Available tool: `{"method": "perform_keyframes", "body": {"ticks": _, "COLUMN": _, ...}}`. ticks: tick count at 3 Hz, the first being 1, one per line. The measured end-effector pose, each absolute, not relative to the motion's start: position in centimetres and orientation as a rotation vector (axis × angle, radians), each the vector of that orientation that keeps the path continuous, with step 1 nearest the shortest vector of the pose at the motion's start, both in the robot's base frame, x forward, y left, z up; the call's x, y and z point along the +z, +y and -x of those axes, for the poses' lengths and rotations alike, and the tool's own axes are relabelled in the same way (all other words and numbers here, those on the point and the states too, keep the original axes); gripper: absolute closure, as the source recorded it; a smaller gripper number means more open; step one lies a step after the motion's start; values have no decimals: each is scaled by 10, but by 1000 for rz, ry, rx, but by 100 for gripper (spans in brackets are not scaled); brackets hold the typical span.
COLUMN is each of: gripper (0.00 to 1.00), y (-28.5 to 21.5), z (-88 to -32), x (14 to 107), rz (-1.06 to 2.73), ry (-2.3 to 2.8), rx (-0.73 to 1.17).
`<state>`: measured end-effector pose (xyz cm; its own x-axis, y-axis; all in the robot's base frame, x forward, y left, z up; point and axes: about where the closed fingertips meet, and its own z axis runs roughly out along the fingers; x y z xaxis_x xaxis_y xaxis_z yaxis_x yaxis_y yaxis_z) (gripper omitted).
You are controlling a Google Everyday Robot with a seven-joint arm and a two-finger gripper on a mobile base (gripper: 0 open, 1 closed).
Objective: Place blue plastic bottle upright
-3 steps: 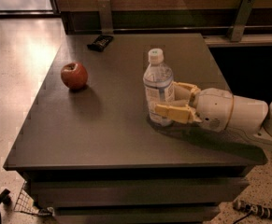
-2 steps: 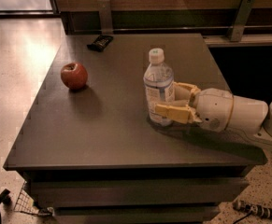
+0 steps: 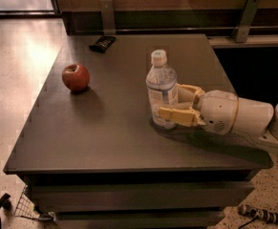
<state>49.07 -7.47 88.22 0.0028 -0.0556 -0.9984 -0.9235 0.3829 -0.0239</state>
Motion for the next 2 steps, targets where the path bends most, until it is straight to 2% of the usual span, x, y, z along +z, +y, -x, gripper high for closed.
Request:
{"method": "perform_keyframes", "body": {"ticks": 1, "gripper": 1, "y": -72, "z": -490, "x": 883, "rz": 963, "ry": 1397, "rx": 881}}
{"method": "perform_keyframes", "body": {"ticks": 2, "gripper": 0, "y": -71, "z": -490, "x": 883, "rz": 964, "ry": 1396, "rx": 882}}
